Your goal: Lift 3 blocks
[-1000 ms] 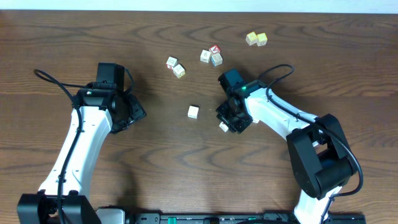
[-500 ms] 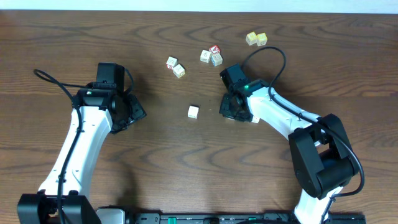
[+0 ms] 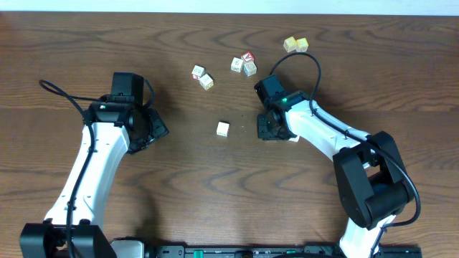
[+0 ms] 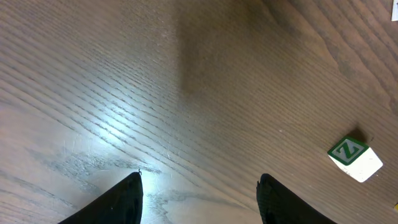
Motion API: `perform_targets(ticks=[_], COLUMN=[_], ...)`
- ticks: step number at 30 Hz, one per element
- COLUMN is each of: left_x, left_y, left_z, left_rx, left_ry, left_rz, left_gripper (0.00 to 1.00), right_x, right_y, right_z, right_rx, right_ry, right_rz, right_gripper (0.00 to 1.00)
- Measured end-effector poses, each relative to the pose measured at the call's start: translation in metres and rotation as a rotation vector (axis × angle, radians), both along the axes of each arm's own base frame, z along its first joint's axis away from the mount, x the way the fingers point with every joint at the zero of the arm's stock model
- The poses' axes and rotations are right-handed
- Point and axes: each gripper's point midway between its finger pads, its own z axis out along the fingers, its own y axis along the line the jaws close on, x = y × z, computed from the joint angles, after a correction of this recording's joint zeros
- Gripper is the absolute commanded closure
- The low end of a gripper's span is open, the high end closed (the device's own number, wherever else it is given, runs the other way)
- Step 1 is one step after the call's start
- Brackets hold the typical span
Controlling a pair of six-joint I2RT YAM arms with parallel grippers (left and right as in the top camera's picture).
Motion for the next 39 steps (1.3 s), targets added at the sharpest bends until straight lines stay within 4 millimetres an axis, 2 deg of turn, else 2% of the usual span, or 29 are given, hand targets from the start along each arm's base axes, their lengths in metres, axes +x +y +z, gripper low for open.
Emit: perform_targets(ticks=[4, 7, 14, 17, 22, 24, 27, 30, 33, 36, 39], left_x=[0.0, 0.0, 0.0, 0.0, 0.0, 0.0, 0.0, 0.0, 0.0, 0.0, 0.0], left_y=[0.0, 0.0, 0.0, 0.0, 0.0, 0.0, 0.0, 0.0, 0.0, 0.0, 0.0], left_z=[0.0, 0.0, 0.0, 0.0, 0.0, 0.0, 0.0, 0.0, 0.0, 0.0, 0.0], left_rx=[0.0, 0.0, 0.0, 0.0, 0.0, 0.0, 0.0, 0.0, 0.0, 0.0, 0.0], left_ry=[0.0, 0.0, 0.0, 0.0, 0.0, 0.0, 0.0, 0.0, 0.0, 0.0, 0.0], left_rz=[0.0, 0.0, 0.0, 0.0, 0.0, 0.0, 0.0, 0.0, 0.0, 0.0, 0.0], left_gripper=[0.41, 0.41, 0.4, 0.4, 0.41, 0.4, 0.4, 0.4, 0.4, 0.4, 0.4], right_x=[-0.001, -0.001, -0.005, 0.002, 0.026, 0.028, 0.025, 0.021, 0.019, 0.011, 0.004], right_y=[0.001, 0.001, -0.001, 0.004, 0.011, 0.006, -0.008, -0.032, -0.053, -0.067, -0.07], right_z=[0.0, 0.0, 0.005, 0.024, 0.075, 0.093, 0.104, 0.1, 0.089, 0.069, 0.047], right_rx=[0.003, 0.006, -0.006, -0.002, 0.027, 0.019, 0.004, -0.017, -0.031, -0.041, -0.025], right_ry=[0.004, 0.004, 0.034, 0.033, -0.013, -0.005, 0.026, 0.074, 0.108, 0.142, 0.167], right_rz=[0.012, 0.014, 0.006, 0.002, -0.015, -0.034, -0.068, -0.127, -0.184, -0.225, -0.242], right_gripper=[0.4, 0.35, 0.31, 0.3, 0.3, 0.3, 0.31, 0.31, 0.32, 0.34, 0.34])
